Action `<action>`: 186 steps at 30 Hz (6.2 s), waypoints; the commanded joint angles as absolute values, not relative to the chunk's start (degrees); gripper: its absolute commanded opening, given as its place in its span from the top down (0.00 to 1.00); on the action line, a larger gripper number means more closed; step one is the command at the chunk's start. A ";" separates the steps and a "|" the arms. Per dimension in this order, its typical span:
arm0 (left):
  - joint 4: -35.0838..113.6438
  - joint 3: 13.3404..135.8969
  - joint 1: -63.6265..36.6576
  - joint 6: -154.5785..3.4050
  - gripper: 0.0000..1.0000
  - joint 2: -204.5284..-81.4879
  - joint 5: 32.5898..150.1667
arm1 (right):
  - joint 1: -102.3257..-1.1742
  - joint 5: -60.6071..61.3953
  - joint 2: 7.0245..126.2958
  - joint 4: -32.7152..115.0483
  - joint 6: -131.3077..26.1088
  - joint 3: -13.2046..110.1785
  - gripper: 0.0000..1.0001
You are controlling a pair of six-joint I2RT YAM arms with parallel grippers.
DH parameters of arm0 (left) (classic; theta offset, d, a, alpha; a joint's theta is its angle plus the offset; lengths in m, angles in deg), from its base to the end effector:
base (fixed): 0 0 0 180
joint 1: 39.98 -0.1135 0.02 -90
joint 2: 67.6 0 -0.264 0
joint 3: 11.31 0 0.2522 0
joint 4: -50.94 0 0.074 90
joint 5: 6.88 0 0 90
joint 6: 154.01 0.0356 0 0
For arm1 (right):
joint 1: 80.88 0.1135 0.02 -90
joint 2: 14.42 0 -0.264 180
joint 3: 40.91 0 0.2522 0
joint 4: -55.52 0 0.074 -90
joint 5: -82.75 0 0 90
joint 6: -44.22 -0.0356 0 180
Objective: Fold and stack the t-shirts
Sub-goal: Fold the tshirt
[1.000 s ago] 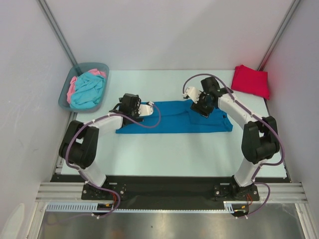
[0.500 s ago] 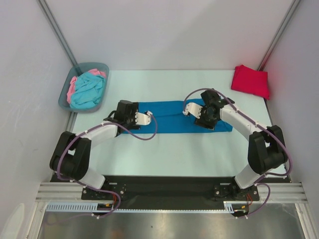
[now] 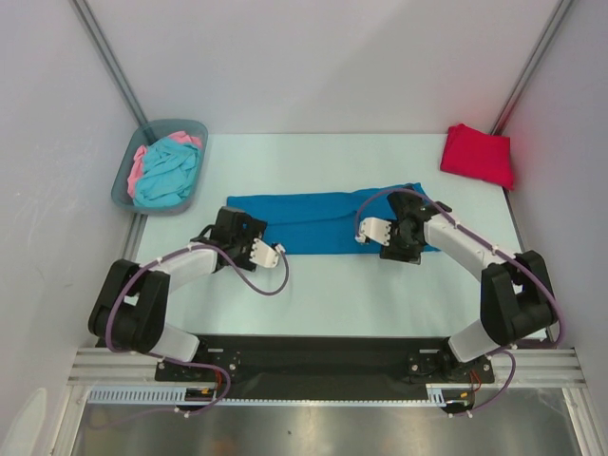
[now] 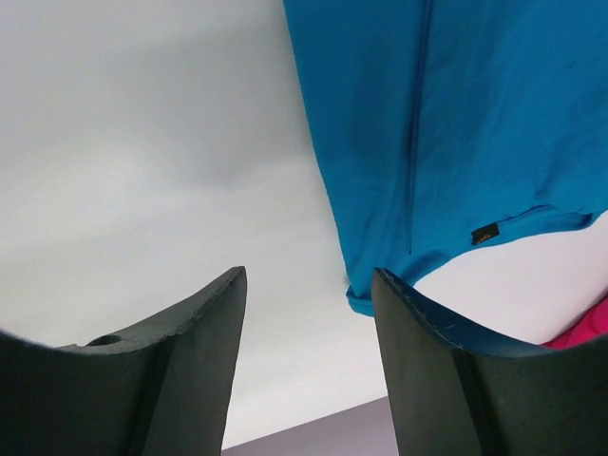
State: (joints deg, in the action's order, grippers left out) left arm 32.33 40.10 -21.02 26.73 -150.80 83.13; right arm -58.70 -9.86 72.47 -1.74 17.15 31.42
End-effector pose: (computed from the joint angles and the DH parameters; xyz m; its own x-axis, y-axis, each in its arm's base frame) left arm 0.2582 -0.0887 0.1583 0.3344 0.9424 0.0081 0.7245 -0.2625 0.6374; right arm 0.2636 0.1057 0.2096 -0.0763 -0.9917 -0.1035 -0.9490 0.1040 -0.2975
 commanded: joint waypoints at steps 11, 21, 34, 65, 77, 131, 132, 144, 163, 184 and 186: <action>-4.79 56.93 -21.61 16.68 0.00 -149.08 93.39 | -58.73 -11.29 68.02 -4.82 17.41 31.74 0.40; 2.26 45.53 -21.35 17.74 0.00 -146.08 88.50 | -60.05 -11.55 70.39 -3.85 18.20 33.41 0.40; 21.87 40.51 -21.44 15.27 0.00 -152.32 81.19 | -60.84 -12.17 71.62 -2.71 18.73 34.82 0.42; 16.61 47.10 -21.97 15.62 0.33 -156.55 84.44 | -64.18 -12.69 74.08 7.99 20.84 22.16 0.49; 14.41 48.41 -22.49 16.41 0.36 -155.85 85.05 | -67.69 -15.15 81.90 20.57 21.10 21.63 0.66; -13.27 69.59 -4.83 21.51 1.00 -167.70 109.39 | -68.66 -10.24 119.43 24.89 31.64 64.52 1.00; -13.45 70.55 -4.31 20.99 1.00 -169.36 110.09 | -68.49 -9.80 119.78 25.06 31.82 64.87 1.00; -14.94 77.41 4.31 23.97 1.00 -174.12 115.64 | -65.59 -8.39 127.16 27.26 31.30 74.80 1.00; -16.70 89.90 13.45 26.60 1.00 -180.81 124.34 | -59.70 -7.86 140.97 31.39 28.75 96.42 1.00; -9.05 86.47 4.85 10.00 0.00 -169.21 119.60 | -63.56 -11.46 115.06 35.35 19.87 65.94 0.00; -8.45 85.86 2.83 8.07 0.00 -167.10 117.58 | -65.58 -13.48 111.88 35.60 19.26 62.25 0.00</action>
